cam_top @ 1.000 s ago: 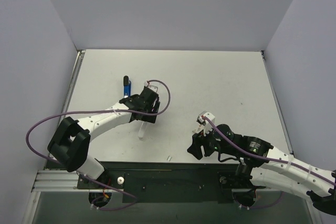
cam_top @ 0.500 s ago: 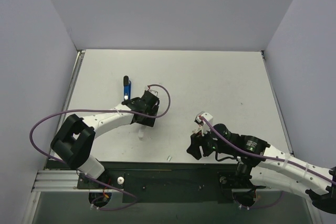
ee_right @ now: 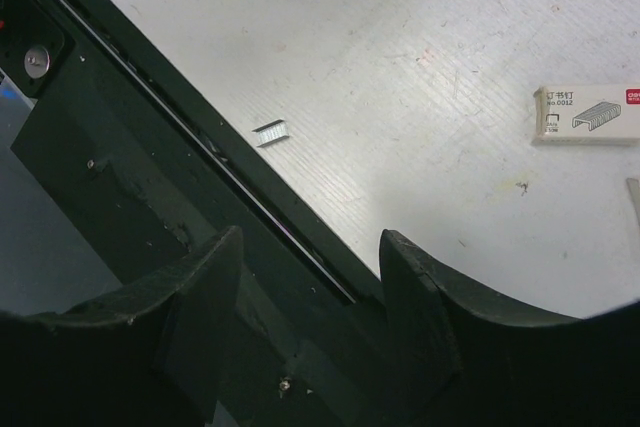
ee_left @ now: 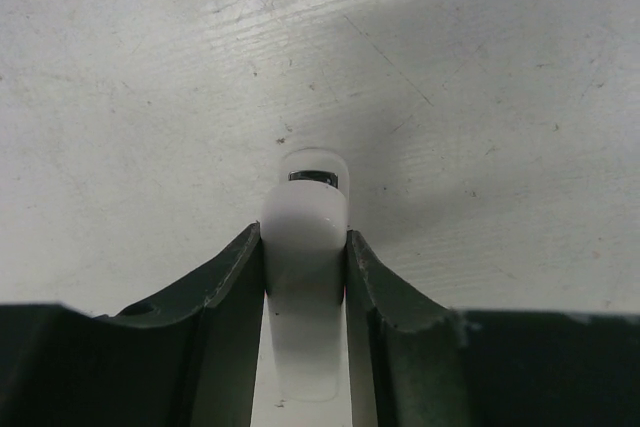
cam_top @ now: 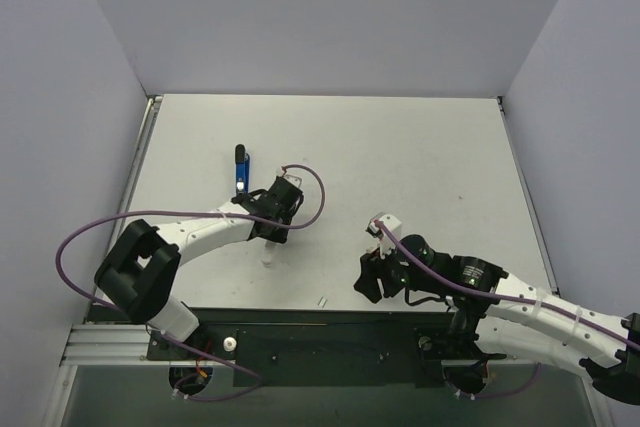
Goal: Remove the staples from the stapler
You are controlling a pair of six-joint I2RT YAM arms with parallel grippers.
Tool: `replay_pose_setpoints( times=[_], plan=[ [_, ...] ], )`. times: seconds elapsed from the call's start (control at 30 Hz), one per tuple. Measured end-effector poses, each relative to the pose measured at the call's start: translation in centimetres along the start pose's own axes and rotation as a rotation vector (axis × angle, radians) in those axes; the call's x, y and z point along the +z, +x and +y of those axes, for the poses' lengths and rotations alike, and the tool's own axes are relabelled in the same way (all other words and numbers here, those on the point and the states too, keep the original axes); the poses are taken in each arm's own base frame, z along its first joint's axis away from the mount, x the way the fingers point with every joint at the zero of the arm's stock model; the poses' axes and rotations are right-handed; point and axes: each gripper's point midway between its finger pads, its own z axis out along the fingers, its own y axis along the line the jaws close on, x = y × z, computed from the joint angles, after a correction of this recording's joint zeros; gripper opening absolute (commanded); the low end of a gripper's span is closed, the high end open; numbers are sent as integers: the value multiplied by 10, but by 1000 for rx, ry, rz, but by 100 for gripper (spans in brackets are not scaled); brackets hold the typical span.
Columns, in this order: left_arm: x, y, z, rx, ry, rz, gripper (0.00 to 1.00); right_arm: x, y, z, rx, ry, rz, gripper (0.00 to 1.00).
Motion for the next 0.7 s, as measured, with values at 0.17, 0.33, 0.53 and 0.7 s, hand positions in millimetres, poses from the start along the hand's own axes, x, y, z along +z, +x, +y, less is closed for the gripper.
replay_pose_setpoints(
  times=[0.17,0.33,0.53,0.7],
  plan=[
    [-11,1,-9,8,47,-22,0,1,1,0,-1,3,5,52],
    [-46,-13,-41,9,237,-119,0,2,1,-1,-9,4,7,52],
    [-89,-21,-81,23,506,-198,0,-5,-11,3,-43,-8,-20,53],
    [-116,-11,-105,48,700,-228,0,-21,-30,13,-91,-52,-82,54]
  ],
)
